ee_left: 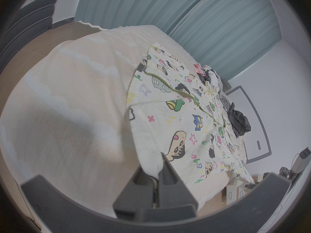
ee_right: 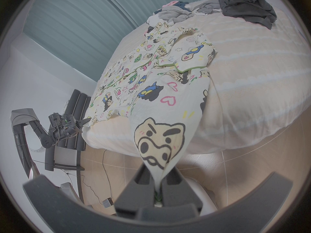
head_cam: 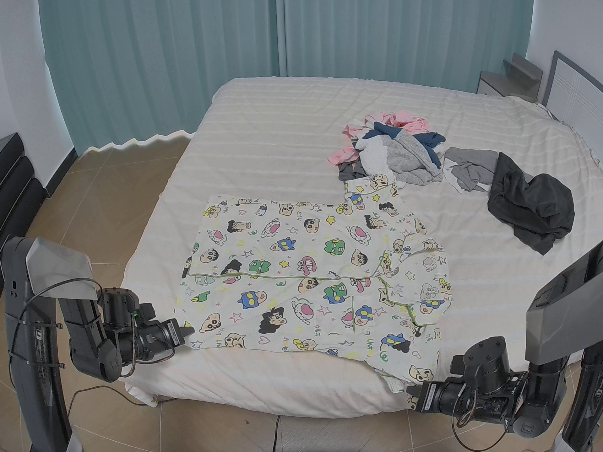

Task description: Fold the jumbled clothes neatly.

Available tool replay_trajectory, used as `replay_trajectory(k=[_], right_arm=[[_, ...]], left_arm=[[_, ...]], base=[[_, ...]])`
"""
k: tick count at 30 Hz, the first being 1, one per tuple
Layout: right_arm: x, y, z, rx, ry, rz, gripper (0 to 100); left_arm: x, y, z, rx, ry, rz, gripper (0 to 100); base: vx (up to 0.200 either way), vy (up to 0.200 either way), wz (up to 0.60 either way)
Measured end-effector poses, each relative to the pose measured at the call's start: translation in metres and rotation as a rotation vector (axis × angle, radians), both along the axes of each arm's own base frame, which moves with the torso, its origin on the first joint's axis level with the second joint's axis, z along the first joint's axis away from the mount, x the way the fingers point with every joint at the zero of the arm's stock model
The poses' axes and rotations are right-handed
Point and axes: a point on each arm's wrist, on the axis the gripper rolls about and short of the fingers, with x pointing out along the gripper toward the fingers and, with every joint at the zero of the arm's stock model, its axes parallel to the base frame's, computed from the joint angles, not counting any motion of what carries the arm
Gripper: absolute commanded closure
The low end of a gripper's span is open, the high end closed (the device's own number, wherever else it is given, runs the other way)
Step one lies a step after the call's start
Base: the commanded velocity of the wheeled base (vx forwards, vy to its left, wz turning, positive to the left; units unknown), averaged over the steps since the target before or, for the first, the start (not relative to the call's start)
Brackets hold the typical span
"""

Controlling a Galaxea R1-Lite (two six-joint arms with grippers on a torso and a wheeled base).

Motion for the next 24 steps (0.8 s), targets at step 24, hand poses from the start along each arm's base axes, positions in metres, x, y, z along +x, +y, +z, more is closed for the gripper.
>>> replay_trajectory(k=[24], right_arm=[[-0.011, -0.005, 0.008, -0.053, 0.054, -0.018, 100]], left_arm=[[-0.039, 0.004, 0.011, 0.022, 0.07, -0.006, 100]], base=[[0.0, 0.0, 0.0]])
